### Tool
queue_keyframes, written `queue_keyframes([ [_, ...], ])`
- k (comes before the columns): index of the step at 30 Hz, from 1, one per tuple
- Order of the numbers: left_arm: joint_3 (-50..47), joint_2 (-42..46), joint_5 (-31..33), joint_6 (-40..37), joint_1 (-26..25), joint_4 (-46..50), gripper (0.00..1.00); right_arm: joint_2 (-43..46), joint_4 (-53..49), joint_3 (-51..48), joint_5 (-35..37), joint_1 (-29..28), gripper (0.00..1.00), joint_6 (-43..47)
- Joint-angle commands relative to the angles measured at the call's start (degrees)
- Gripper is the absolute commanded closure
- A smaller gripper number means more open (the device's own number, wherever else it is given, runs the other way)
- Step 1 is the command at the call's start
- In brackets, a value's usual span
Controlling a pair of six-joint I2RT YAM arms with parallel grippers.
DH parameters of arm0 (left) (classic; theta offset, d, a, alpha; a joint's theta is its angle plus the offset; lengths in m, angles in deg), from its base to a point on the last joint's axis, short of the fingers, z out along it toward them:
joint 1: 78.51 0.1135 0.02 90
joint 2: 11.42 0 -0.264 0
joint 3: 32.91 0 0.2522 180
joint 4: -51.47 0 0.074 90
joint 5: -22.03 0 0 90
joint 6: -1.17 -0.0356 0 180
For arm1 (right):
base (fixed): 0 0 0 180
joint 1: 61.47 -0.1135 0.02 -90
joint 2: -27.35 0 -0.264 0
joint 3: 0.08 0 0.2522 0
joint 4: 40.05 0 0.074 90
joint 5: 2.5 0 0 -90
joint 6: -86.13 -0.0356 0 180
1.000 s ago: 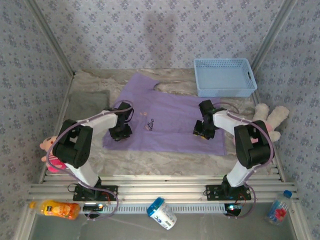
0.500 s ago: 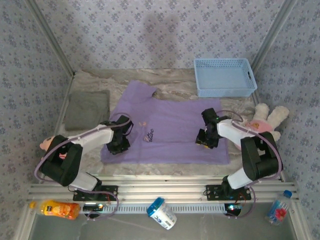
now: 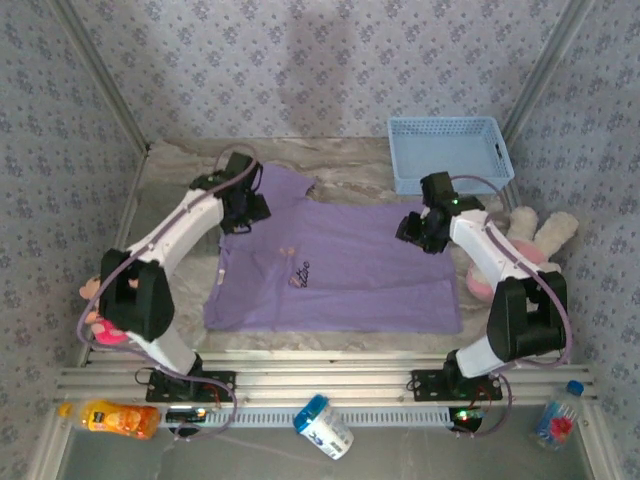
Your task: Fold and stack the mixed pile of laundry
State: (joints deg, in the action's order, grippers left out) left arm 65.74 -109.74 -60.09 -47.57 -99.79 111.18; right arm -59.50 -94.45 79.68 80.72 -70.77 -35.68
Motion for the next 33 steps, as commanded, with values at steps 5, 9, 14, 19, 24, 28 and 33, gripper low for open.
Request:
queue_keyframes([
  [5, 24.7, -20.7, -2.5, -11.7, 4.1, 3.8, 0.28, -8.4, 6.0, 6.2, -3.9, 7.0, 0.47, 0.0],
  [9, 39.6, -31.1, -0.5, -15.4, 4.7, 7.3, 0.28, -9.5, 7.9, 6.6, -3.8, 7.3, 0.47, -0.9],
  [14, 59.1, -45.0, -1.5, -13.6, 7.0, 10.9, 0.28, -10.6, 8.7, 6.1, -5.1, 7.9, 0.47, -1.9],
  [19, 72.4, -55.7, -5.0, -6.4, 9.3, 10.1, 0.29, -12.6, 7.3, 7.8, -6.1, 8.3, 0.47, -1.8],
  [24, 72.4, -59.3, -6.3, -3.8, 9.0, 8.0, 0.29, -13.8, 7.2, 8.6, -6.5, 9.5, 0.47, -1.8],
  [28, 72.4, -60.8, -4.1, -5.6, 7.9, 12.1, 0.29, -14.5, 8.2, 8.5, -8.1, 11.0, 0.47, -2.3],
  [33, 72.1, -63.1, -0.9, -7.2, 7.2, 19.0, 0.31, -16.0, 9.7, 9.0, -10.1, 12.9, 0.48, -3.3],
])
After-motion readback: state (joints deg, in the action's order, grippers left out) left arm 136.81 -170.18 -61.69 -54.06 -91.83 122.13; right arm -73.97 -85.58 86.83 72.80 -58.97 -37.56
